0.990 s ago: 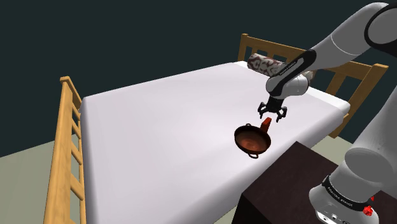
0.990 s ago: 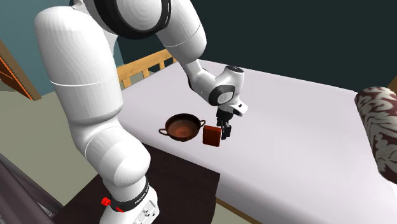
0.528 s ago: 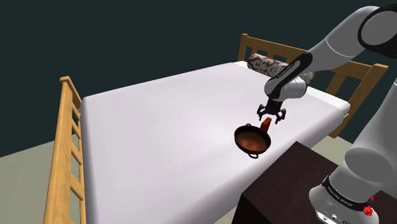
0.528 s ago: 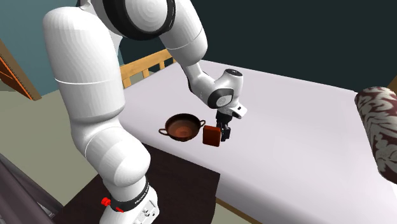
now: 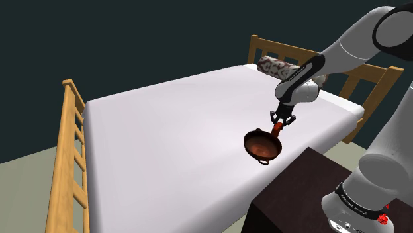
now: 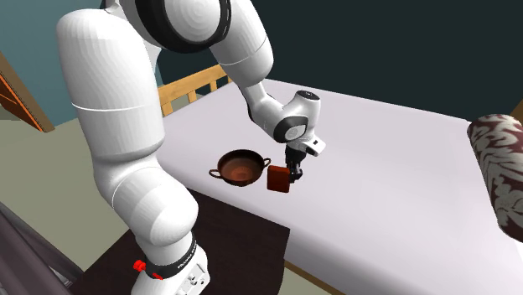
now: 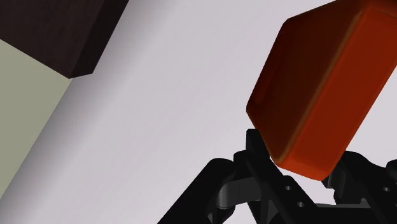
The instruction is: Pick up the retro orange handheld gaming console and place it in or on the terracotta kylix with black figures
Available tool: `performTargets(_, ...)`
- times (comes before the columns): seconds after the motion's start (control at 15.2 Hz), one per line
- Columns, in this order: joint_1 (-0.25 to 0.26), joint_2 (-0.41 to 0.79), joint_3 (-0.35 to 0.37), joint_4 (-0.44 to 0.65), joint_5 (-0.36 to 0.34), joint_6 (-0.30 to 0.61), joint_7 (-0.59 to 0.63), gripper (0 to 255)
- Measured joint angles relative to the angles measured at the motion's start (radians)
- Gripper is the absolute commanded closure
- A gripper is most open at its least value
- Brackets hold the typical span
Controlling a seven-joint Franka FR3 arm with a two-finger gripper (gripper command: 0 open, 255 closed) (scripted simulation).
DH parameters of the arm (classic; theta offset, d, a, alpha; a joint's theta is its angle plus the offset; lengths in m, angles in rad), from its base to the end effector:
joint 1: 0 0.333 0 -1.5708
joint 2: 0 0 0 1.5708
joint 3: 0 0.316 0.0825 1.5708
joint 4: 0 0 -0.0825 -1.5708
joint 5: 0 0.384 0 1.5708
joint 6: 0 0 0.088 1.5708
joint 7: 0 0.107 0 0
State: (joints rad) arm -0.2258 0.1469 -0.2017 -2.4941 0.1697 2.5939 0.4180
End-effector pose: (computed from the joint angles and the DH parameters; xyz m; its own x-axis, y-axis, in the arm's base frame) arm 0.4232 -0.1987 0.2266 0.5477 -0.8343 -0.0632 -0.8366 -0.5470 -0.0294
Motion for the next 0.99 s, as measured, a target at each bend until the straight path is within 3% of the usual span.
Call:
performTargets(0.33, 0.000, -0.005, -0.001, 0.000, -0.004, -0.007, 0.002, 255)
performTargets(0.99, 0.004, -0.129, -0.016, 0.011, -0.071, -0.136, 0.055, 255)
